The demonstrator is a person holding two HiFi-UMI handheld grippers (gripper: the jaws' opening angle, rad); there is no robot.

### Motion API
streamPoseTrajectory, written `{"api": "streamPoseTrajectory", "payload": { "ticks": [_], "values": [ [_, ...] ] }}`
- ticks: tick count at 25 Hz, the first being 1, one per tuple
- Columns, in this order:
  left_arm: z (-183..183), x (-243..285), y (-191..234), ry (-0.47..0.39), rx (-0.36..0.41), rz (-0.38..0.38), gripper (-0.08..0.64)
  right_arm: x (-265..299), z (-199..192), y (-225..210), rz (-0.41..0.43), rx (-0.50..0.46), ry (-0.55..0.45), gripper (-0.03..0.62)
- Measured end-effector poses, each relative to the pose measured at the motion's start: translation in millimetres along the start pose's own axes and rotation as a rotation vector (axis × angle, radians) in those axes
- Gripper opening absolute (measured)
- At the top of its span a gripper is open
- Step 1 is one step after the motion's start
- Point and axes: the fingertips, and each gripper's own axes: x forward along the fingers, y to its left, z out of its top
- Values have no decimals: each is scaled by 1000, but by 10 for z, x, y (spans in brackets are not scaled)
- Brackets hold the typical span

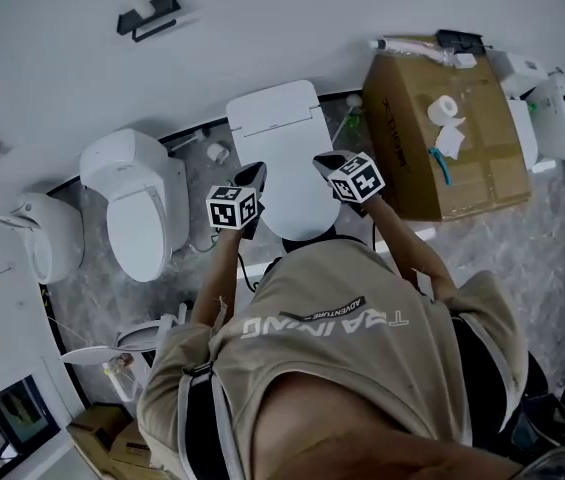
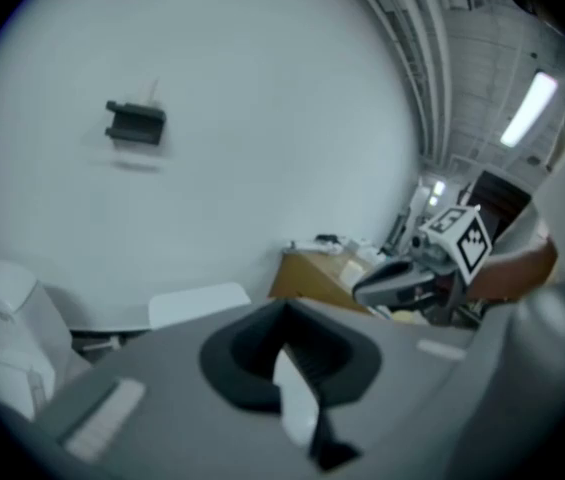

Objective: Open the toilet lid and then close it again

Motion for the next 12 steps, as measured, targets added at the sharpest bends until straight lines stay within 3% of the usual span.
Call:
{"api": "streamPoseTrajectory", "payload": {
  "ticks": [7, 12],
  "values": [
    [1323, -385, -41, -280, 125, 52, 5, -298, 958, -93, -53, -107, -183, 14],
    [1923, -665, 35, -410, 183, 100, 5, -505, 1571, -42, -82, -169, -299, 14]
  ]
}}
